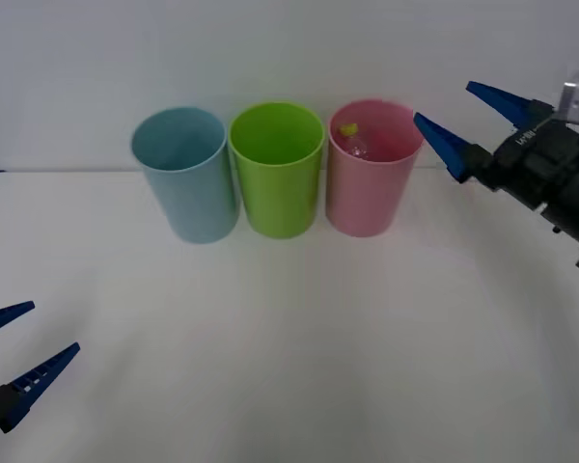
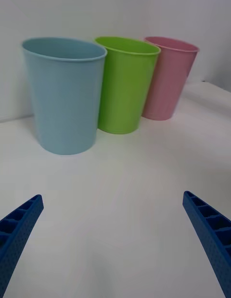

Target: Grasp the object on the table and drop it into the matching bin: aluminum can to the light blue bin, PET bottle to the pink bin.

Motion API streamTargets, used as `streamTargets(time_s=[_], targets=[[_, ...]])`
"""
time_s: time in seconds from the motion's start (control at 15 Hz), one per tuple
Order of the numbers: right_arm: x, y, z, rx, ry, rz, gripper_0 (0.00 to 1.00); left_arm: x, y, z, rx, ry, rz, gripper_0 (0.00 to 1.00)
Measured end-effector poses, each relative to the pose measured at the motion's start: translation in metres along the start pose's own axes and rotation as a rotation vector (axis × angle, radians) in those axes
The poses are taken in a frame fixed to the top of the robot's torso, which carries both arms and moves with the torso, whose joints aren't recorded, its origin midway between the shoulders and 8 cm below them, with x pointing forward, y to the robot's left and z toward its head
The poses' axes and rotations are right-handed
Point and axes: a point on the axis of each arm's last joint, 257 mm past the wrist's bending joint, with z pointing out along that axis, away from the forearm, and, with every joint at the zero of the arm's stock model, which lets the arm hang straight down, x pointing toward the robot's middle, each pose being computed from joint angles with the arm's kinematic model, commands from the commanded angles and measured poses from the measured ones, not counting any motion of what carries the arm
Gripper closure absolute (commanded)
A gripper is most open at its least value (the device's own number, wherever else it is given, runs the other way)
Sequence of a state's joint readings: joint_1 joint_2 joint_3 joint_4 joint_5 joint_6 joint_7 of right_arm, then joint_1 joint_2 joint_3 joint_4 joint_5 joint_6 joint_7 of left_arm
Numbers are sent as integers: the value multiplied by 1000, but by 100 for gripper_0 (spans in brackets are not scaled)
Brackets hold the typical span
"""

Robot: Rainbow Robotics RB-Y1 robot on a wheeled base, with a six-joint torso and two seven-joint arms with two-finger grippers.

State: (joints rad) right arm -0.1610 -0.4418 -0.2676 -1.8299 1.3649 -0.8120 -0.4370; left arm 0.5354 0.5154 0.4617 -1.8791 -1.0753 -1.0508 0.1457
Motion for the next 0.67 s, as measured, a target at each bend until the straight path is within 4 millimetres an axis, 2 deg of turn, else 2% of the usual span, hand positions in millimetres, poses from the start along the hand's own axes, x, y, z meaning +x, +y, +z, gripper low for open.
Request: streamTargets(time_s=[0.13, 0.33, 0.53, 0.67], targets=[[12, 13, -43, -20, 43, 14, 0, 0, 0, 0, 0, 0, 0, 0], [40, 29, -92, -42, 110, 71, 0, 0, 0, 0, 0, 0, 0, 0], [68, 37, -128, -38, 182, 102, 0, 0, 0, 0, 0, 0, 0, 0], [84, 41, -143, -24, 239, 79, 0, 0, 0, 0, 0, 0, 0, 0]])
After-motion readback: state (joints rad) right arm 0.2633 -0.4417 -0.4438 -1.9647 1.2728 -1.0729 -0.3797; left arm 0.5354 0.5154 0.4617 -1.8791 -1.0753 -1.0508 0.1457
